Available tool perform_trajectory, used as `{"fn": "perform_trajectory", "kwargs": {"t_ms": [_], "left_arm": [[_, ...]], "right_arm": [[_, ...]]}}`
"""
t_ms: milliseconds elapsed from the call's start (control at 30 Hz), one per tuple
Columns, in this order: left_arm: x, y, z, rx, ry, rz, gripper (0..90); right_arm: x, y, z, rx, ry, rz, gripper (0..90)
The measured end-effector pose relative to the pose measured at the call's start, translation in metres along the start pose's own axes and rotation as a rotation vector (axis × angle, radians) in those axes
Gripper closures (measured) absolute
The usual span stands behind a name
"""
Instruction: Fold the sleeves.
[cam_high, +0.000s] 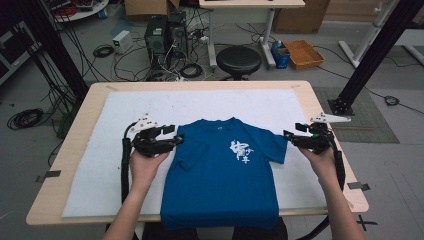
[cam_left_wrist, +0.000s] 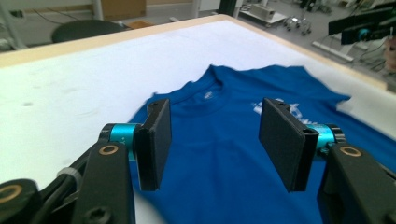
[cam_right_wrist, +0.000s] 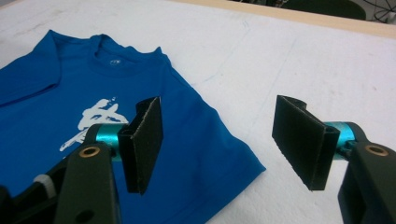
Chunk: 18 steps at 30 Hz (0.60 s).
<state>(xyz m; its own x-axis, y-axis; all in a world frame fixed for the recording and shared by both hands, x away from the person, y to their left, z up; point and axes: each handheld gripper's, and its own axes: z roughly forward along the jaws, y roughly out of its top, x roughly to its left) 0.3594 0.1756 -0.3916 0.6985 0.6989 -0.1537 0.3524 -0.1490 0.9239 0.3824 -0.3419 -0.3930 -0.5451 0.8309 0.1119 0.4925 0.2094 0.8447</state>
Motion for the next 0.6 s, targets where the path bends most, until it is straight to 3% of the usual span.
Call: {"fn": "perform_trajectory", "kwargs": {"t_ms": [100, 267, 400, 600], "left_arm": [[0.012, -0.005, -0.018, -0.014, 0.024, 0.032, 43.4], [0.021, -0.007, -0.029, -0.017, 0.033, 0.067, 43.1], [0.027, -0.008, -0.034, -0.016, 0.030, 0.074, 42.9], [0.031, -0.010, -0.036, -0.021, 0.033, 0.051, 42.9]], "right_arm": [[-0.004, -0.002, 0.004, 0.016, -0.003, 0.013, 36.5], [-0.010, -0.007, 0.013, 0.054, -0.004, 0.025, 39.4], [-0.013, -0.009, 0.016, 0.066, -0.008, 0.029, 39.7], [-0.018, -0.012, 0.019, 0.085, -0.019, 0.036, 44.3]]}}
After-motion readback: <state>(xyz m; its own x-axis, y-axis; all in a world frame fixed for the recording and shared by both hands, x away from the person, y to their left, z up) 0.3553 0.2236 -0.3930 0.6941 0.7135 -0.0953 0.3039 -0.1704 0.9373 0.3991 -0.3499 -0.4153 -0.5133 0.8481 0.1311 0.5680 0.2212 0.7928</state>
